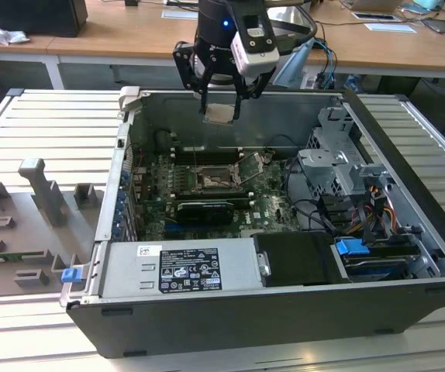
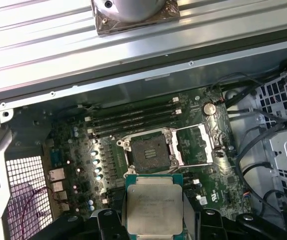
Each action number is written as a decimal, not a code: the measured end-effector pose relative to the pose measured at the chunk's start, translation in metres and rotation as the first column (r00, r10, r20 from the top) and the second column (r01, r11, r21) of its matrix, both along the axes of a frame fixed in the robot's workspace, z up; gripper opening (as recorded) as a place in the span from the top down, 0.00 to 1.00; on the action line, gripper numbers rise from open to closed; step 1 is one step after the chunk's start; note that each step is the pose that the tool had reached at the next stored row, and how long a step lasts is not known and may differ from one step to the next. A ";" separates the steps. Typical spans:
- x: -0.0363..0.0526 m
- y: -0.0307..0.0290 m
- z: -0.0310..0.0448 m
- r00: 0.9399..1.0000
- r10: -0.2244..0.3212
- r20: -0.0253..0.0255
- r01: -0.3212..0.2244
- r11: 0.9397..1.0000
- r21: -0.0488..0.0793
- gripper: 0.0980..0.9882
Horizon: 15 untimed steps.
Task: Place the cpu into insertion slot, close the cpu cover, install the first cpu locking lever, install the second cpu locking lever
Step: 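Place the cpu into insertion slot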
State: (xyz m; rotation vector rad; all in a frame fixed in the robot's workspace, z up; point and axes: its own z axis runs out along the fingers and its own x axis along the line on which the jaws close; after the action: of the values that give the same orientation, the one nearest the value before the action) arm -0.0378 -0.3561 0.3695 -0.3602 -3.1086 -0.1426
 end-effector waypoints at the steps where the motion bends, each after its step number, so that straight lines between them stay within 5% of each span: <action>1: 0.0000 0.0000 0.0000 1.000 -0.003 0.000 0.003 1.000 0.000 0.50; 15: 0.0000 0.0000 0.0000 0.998 -0.066 0.000 0.066 0.998 0.000 0.50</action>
State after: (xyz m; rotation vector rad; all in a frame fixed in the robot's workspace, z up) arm -0.0378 -0.3561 0.3695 -0.4627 -3.0981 -0.1432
